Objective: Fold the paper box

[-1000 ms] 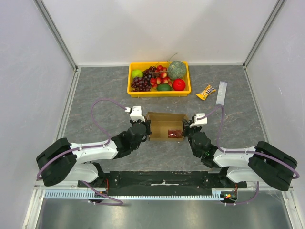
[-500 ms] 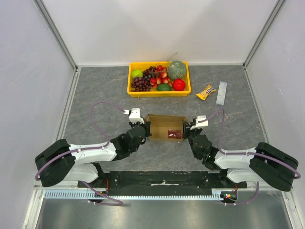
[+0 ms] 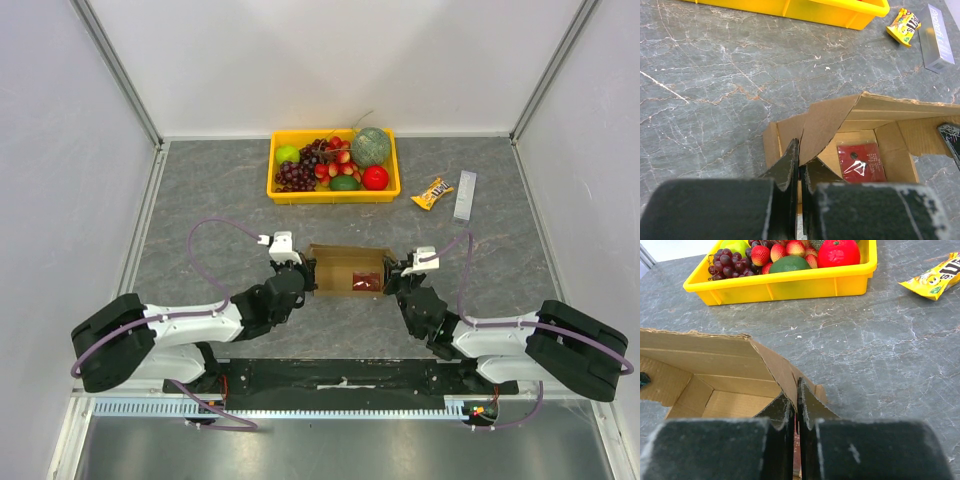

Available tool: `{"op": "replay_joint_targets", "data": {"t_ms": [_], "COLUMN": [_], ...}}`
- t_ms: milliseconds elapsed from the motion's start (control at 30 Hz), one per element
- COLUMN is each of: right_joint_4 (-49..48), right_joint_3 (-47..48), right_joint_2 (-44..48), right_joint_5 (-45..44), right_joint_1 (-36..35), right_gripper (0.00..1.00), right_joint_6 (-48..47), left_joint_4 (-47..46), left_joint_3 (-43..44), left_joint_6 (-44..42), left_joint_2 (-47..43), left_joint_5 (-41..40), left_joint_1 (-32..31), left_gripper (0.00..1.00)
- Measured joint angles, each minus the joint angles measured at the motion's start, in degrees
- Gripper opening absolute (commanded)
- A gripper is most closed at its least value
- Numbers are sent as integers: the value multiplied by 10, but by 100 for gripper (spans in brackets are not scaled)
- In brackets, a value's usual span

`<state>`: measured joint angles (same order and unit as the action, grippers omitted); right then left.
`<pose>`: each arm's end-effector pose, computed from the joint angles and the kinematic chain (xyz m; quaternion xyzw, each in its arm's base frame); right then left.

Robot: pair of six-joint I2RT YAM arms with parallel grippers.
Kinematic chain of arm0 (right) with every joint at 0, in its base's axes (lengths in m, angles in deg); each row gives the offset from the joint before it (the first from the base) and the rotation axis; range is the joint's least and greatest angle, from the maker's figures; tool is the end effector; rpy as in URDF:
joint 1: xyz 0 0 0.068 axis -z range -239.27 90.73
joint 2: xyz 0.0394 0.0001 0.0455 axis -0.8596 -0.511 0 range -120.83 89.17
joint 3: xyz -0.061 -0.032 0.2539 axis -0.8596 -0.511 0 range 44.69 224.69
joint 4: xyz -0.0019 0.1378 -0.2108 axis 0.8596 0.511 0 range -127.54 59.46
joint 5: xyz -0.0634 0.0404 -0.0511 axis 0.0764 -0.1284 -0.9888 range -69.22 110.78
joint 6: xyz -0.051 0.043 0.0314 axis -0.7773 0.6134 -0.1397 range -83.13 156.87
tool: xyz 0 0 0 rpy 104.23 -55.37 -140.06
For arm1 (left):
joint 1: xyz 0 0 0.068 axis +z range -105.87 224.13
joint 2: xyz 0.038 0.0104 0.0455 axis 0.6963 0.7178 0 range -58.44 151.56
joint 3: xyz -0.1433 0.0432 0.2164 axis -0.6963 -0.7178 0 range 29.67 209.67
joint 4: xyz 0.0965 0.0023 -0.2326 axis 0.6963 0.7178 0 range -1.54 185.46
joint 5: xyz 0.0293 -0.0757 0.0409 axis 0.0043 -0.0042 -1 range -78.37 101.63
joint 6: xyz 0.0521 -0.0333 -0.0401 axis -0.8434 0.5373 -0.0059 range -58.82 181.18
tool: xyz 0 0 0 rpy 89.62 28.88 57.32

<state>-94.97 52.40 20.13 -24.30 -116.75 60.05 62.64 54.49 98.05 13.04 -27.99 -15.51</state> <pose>0.1506 0.1551 0.1655 0.0510 0.7221 0.1945 0.6619 0.1641 -0.2024 0.1815 -0.0355 0.7974 -0.2126 0.5637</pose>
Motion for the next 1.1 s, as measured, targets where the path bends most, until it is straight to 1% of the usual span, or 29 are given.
{"op": "replay_joint_targets", "data": {"t_ms": [267, 533, 667, 933, 1100], "right_joint_4": [-5, -8, -5, 13, 30], "right_joint_3": [-5, -10, -13, -17, -26], "right_joint_2": [0, 0, 4, 14, 24], "right_joint_5": [-8, -20, -23, -24, -27], "right_joint_1": [-13, -28, -32, -43, -52], "right_gripper": [5, 7, 11, 15, 23], "right_joint_6": [6, 12, 16, 31, 43], "left_joint_4": [0, 2, 5, 16, 22], "left_joint_3": [-16, -23, -24, -24, -24], "left_joint_6": [17, 29, 36, 43, 48], "left_joint_2": [-16, -22, -22, -22, -21], "left_joint_5": [-9, -19, -24, -39, -47], "left_joint_1": [-13, -22, -28, -40, -47], "left_gripper": [2, 2, 2, 2, 2]}}
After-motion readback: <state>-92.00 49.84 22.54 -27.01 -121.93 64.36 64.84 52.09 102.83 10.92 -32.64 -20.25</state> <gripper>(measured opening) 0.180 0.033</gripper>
